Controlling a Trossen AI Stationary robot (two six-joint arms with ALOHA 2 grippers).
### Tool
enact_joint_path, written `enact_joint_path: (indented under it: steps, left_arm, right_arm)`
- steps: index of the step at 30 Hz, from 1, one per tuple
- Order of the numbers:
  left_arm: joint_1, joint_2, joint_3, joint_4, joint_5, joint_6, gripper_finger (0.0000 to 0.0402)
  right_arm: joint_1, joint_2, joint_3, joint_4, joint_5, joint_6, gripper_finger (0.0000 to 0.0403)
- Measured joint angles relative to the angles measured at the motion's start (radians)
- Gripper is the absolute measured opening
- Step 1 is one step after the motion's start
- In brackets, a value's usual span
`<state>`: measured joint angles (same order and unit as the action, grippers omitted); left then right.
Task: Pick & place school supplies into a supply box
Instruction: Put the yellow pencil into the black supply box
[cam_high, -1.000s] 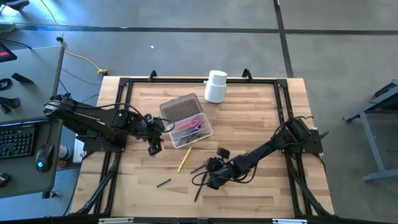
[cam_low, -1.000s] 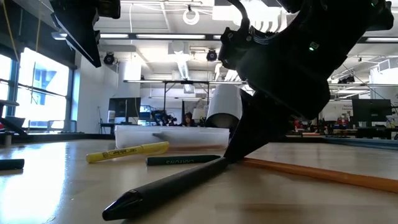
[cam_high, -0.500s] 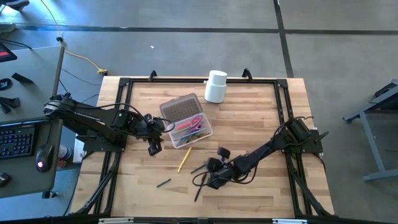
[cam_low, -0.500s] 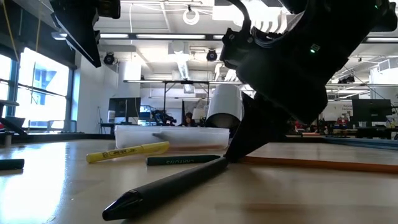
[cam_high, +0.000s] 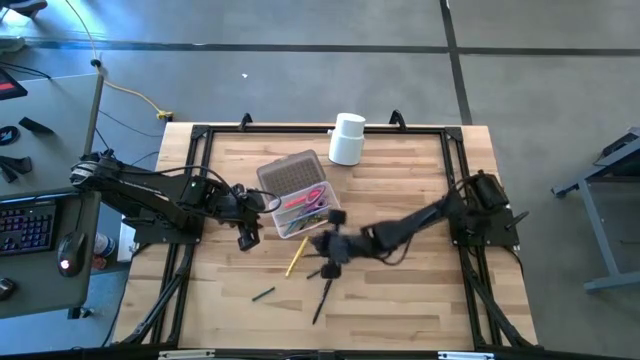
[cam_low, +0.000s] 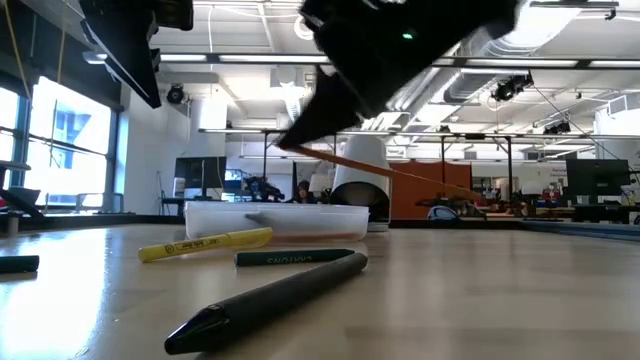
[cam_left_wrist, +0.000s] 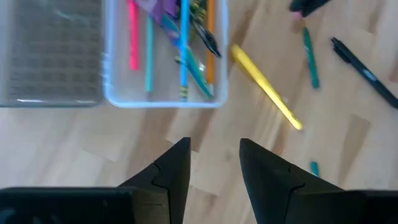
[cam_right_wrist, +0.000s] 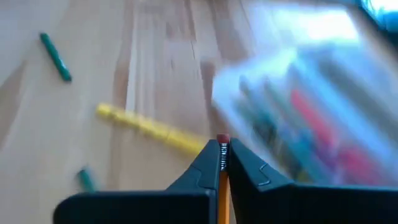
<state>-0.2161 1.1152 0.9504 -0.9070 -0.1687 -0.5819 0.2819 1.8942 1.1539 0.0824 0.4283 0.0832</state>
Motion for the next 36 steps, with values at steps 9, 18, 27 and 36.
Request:
enact_joint_path:
  steps: [9,18,27,36]
  left_arm:
    - [0.0,-0.043,0.0,-0.039,0.159,-0.001,0.0172]
    - [0.0,-0.102,0.0,-0.054,0.041,0.057,0.0172]
    - [0.0,-0.103,0.0,-0.131,-0.009,0.134,0.0172]
    - [0.0,-0.103,0.0,-0.139,-0.052,0.141,0.0172]
  right_arm:
    - [-0.162,0.105,0.238,0.01,-0.204,-0.401,0.0004]
    - [-0.212,0.333,0.463,-0.139,-0.231,-0.498,0.0004]
    - [-0.232,0.366,0.504,-0.222,-0.191,-0.502,0.0004]
    - [-0.244,0.366,0.504,-0.243,-0.218,-0.45,0.0034]
